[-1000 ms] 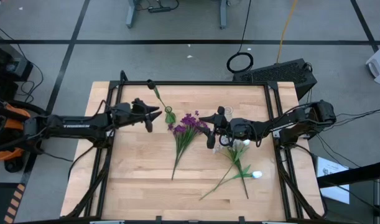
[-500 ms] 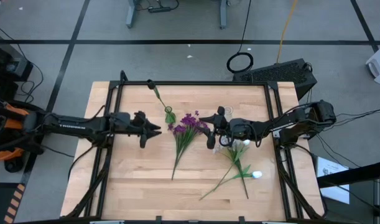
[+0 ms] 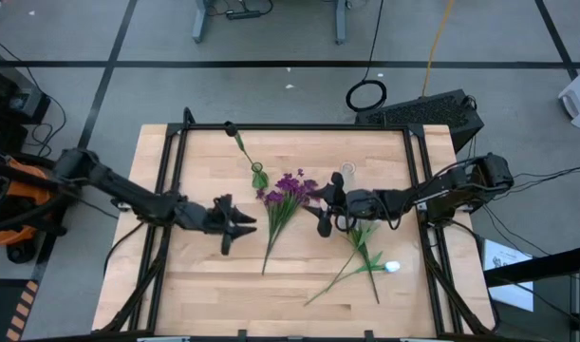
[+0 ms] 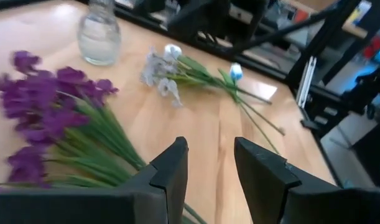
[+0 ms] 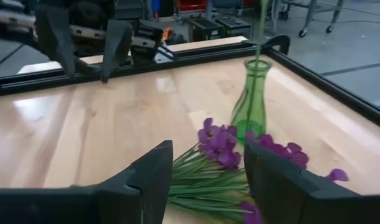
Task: Sort flowers into vase by color
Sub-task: Put the right purple flowers into the green vase
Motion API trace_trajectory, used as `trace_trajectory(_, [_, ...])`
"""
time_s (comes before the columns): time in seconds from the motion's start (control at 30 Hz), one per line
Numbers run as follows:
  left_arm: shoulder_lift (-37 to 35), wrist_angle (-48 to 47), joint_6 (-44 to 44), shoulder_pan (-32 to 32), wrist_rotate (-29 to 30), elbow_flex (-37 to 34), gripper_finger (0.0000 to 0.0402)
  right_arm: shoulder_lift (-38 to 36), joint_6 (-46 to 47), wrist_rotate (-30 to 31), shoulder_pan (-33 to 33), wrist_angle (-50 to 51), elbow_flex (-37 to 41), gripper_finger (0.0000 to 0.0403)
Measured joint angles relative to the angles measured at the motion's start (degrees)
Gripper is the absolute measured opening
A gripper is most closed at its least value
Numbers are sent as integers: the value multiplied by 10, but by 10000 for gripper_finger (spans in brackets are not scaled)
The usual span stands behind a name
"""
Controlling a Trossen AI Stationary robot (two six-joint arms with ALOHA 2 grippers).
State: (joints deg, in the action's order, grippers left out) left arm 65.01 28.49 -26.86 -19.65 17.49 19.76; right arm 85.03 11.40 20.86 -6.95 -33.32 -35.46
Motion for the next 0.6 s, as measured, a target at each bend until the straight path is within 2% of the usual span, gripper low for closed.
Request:
trace_trajectory(0.43, [271, 2, 17, -23, 41, 154, 136, 17, 46, 15, -47, 2, 0, 189])
trace_trajectory(0.6, [344, -9, 21, -31, 134, 201, 136, 45, 67, 35, -65, -11, 0, 189])
